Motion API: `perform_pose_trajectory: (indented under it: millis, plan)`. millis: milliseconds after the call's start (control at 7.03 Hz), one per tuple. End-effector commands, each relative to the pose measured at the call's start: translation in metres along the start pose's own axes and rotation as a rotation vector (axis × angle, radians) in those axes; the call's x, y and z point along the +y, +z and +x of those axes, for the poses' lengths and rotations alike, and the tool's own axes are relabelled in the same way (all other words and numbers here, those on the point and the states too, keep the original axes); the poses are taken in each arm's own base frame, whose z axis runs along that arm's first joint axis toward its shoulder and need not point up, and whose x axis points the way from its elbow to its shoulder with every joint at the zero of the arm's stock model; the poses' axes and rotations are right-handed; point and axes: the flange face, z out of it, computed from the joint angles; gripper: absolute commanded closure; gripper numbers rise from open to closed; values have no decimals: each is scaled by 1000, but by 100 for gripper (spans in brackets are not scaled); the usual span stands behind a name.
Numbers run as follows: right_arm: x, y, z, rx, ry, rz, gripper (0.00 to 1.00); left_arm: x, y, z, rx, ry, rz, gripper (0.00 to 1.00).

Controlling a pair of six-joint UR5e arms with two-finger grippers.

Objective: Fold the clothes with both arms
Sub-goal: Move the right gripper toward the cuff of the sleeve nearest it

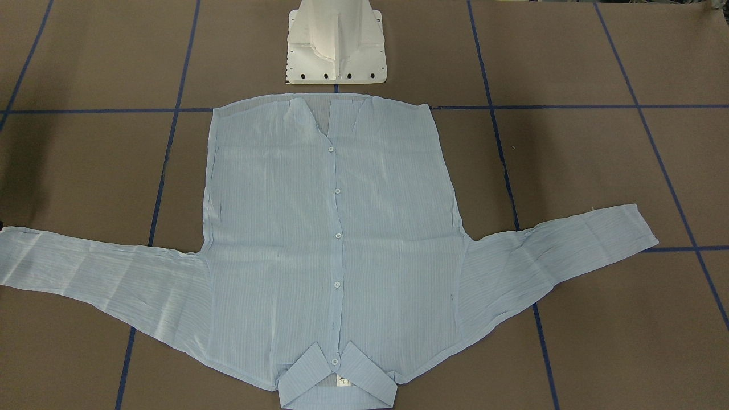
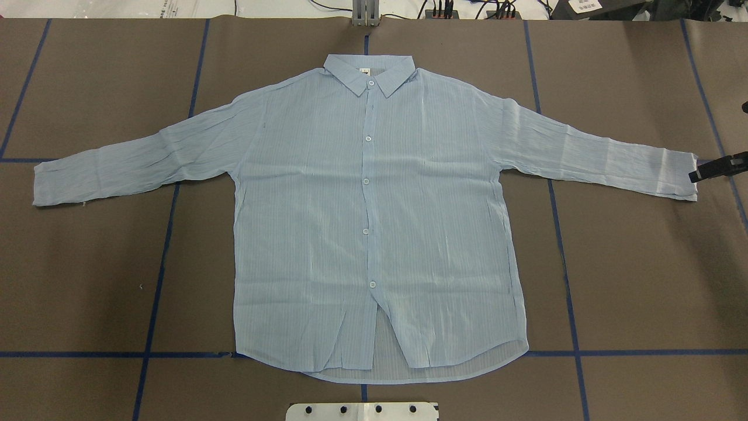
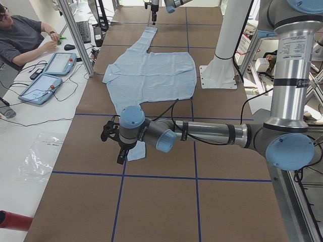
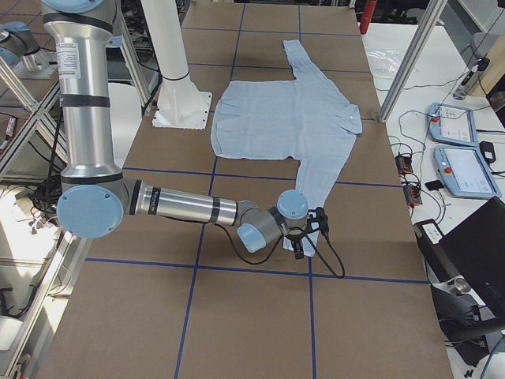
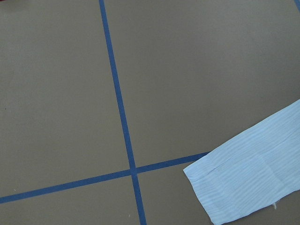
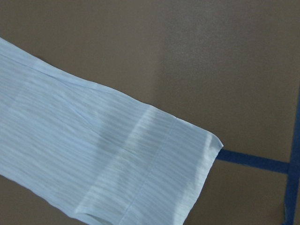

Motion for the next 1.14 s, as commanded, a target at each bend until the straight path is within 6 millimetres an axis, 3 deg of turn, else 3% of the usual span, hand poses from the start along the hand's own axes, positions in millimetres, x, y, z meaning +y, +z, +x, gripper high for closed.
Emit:
perform_pose_trajectory:
  millis: [0, 142, 427, 711, 996]
  plan:
    - [1, 20, -3, 5, -2, -36, 8, 0, 0, 0, 1, 0, 1, 1]
    - [3, 25, -6, 6, -5, -47, 12, 0, -1, 1, 1, 1, 2, 1]
    - [4, 29, -9, 5, -11, -56, 31, 0, 0, 0, 1, 0, 1, 1]
    - [0, 35, -15, 2, -18, -65, 35, -2, 0, 1, 1, 1, 2, 1]
    - [0, 36, -15, 2, -13, -71, 57, -3, -1, 1, 1, 2, 3, 1]
